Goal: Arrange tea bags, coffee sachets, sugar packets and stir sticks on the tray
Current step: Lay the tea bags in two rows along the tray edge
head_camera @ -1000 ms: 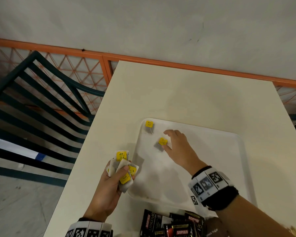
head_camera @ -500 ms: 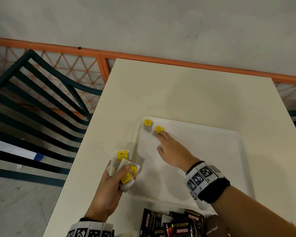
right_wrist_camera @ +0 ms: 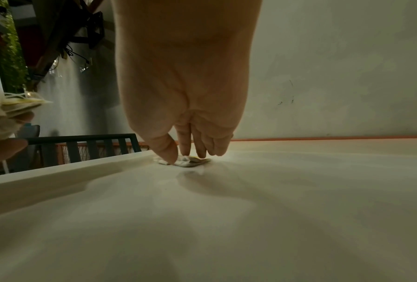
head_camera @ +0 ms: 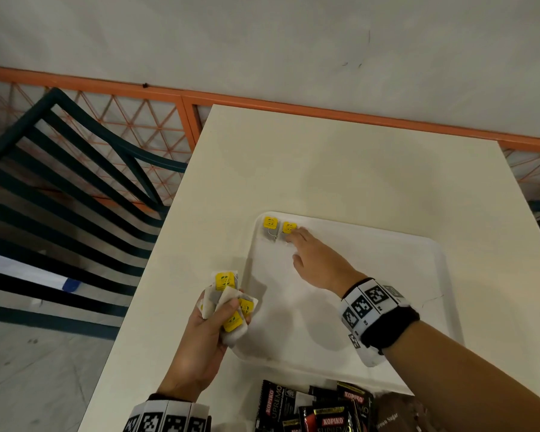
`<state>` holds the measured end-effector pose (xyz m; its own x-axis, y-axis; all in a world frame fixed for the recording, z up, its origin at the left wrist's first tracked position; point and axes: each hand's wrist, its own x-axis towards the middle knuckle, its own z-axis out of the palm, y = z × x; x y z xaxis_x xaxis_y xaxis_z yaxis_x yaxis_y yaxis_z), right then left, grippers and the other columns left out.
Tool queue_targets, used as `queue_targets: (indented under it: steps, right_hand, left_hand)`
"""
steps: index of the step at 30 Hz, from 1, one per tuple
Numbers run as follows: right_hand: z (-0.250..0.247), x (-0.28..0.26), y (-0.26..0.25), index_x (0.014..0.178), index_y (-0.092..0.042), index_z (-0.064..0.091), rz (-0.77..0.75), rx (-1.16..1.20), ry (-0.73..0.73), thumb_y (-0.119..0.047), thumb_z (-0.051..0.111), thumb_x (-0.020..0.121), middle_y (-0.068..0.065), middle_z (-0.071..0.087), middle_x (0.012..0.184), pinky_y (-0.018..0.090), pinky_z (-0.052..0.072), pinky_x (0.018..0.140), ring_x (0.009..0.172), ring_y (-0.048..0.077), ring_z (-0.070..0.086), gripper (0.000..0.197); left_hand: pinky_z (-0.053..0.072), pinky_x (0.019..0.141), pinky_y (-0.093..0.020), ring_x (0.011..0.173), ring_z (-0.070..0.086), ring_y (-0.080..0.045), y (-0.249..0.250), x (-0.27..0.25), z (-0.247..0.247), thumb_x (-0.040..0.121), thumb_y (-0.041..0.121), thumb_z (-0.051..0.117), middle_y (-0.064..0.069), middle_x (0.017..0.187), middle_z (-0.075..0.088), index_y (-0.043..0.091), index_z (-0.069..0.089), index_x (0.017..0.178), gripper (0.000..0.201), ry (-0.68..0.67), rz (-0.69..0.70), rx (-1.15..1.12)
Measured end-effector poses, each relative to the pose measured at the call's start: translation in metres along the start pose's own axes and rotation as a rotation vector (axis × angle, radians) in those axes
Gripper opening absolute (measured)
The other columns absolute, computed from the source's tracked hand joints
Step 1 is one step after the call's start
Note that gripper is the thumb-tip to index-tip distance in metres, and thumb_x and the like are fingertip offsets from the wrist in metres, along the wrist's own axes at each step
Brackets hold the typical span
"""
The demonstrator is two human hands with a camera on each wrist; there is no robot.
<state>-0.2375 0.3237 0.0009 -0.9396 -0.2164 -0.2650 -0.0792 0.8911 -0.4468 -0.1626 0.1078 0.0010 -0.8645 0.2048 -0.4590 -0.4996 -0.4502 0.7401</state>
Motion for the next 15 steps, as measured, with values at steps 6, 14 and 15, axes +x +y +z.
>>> queue_targets:
  steps: [6, 14, 15]
  right_hand:
    - [0.006, -0.023, -0.035, 0.116, -0.014, 0.058, 0.004, 0.399, 0.121, -0.026, 0.051, 0.093, 0.005, 0.063, 0.114, 0.025, 0.044, 0.092, 0.105, 0.017, 0.058, 0.027]
    - [0.021, -0.042, -0.064, 0.100, -0.012, 0.064, 0.082, 0.677, -0.017, -0.030, 0.059, 0.089, -0.003, 0.062, 0.088, 0.025, 0.046, 0.080, 0.082, 0.010, 0.055, 0.022]
    - [0.023, -0.042, -0.063, 0.097, -0.013, 0.065, 0.100, 0.703, 0.002, -0.027, 0.060, 0.088, -0.004, 0.061, 0.085, 0.025, 0.046, 0.079, 0.081, 0.010, 0.056, 0.017]
  left_hand:
    - [0.056, 0.061, -0.023, 0.075, 0.070, -0.015, 0.000, 0.001, 0.006, 0.070, 0.020, 0.074, -0.008, 0.082, 0.071, 0.014, 0.062, 0.105, 0.037, -0.002, 0.004, 0.012]
    - [0.053, 0.055, -0.025, 0.068, 0.065, -0.018, -0.004, -0.002, 0.009, 0.085, 0.004, 0.059, -0.009, 0.081, 0.066, 0.010, 0.057, 0.107, 0.023, -0.076, -0.031, 0.151]
    - [0.052, 0.055, -0.025, 0.067, 0.065, -0.018, -0.004, -0.004, 0.009, 0.080, 0.007, 0.062, -0.009, 0.080, 0.066, 0.011, 0.057, 0.107, 0.027, -0.084, -0.034, 0.163]
